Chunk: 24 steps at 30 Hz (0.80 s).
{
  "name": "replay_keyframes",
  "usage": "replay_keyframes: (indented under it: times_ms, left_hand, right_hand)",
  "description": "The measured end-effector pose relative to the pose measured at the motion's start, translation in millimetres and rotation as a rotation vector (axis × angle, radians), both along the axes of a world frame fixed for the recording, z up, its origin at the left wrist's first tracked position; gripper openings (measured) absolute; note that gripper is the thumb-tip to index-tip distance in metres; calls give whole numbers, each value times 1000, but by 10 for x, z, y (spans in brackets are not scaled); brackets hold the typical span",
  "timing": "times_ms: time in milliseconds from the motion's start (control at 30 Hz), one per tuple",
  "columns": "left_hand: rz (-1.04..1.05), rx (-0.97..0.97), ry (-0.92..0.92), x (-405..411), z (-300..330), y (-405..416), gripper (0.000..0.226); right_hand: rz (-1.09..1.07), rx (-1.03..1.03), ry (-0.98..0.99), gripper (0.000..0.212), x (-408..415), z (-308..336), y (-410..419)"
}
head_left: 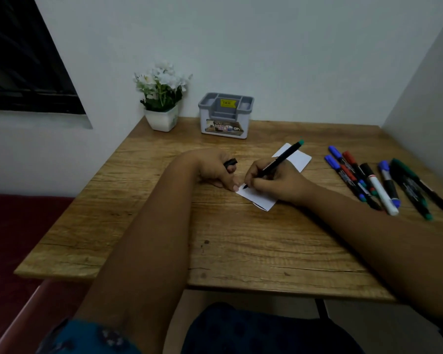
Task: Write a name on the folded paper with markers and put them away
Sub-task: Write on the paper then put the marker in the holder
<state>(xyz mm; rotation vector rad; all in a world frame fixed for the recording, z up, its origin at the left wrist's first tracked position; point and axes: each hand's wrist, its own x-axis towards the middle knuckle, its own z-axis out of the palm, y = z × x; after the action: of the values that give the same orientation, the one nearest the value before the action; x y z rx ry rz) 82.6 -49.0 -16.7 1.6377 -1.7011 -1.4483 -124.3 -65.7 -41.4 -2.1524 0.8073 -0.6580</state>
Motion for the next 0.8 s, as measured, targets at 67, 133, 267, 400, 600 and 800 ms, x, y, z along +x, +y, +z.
replay_keyframes:
  times_ms: [67,133,267,400,600,800]
  left_hand:
    - [-8,5,3,-4,12,-10,44]
    - [-9,8,9,-3,18,-15,44]
    - [-10,-17,-8,-9,20,-6,44]
    - [-19,-12,-17,-12,34,1,44]
    - [-22,-18,-26,-20,58,20,45]
    - [-18,-14,-19,-28,58,27,45]
  right_hand:
    - [2,-29,-7,6,-1,-29,14]
    - [2,-22,-8,6,-3,-31,13]
    - [22,-60,40,6,11,-17,12]
    - [-14,-53,46,7,4,-15,-16]
    - [-8,-72,68,6,22,-9,-9]
    - [-44,-35,12,5,4,-11,-1]
